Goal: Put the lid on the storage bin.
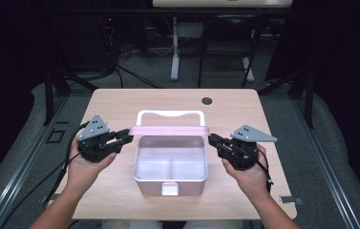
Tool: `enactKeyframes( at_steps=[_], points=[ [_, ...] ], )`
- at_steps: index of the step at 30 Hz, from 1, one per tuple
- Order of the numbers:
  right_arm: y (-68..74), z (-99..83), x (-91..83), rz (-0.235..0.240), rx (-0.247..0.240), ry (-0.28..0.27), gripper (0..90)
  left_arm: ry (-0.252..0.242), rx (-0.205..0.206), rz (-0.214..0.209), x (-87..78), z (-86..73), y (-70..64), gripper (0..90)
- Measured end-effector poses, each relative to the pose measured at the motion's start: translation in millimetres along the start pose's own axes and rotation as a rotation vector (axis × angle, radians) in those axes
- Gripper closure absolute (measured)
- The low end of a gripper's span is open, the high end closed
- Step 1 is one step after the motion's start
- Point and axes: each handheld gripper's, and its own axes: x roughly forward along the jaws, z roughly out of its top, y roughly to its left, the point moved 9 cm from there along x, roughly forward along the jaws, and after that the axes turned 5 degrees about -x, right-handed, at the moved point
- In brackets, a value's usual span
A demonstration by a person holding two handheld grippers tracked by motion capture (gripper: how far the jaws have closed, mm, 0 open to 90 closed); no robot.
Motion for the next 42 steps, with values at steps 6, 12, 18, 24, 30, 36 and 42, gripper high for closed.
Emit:
enactKeyframes(
  at_steps=[6,12,18,24,30,36,42],
  points=[
    [4.1,-10.3,-6.6,0.005,0.0,0.008,84.1,0.007,-0.005,-0.016,-6.3,-11.1,-4.5,75.6],
    [4.8,-20.0,-12.8,0.012,0.021,0.006,84.4,0.009,-0.013,-0.027,-12.6,-21.6,-8.8,75.8],
    [6.8,-26.6,-18.9,0.024,0.05,0.002,84.3,0.018,-0.02,-0.044,-13.3,-32.4,-12.6,77.0],
    [6.7,-31.0,-22.0,0.019,0.058,-0.003,84.0,0.025,-0.023,-0.042,-16.5,-41.9,-15.8,73.7],
    [2.9,-35.9,-24.0,0.013,0.078,-0.001,82.9,0.035,-0.045,-0.03,-19.5,-55.5,-10.6,67.1],
    [2.9,-38.5,-20.6,0.002,0.068,0.005,81.6,0.023,-0.057,0.003,-19.0,-53.3,-1.1,61.8],
    [-1.1,-38.0,-16.0,-0.009,0.083,0.009,79.0,0.016,-0.075,0.021,-14.9,-50.0,8.3,59.5]
  ],
)
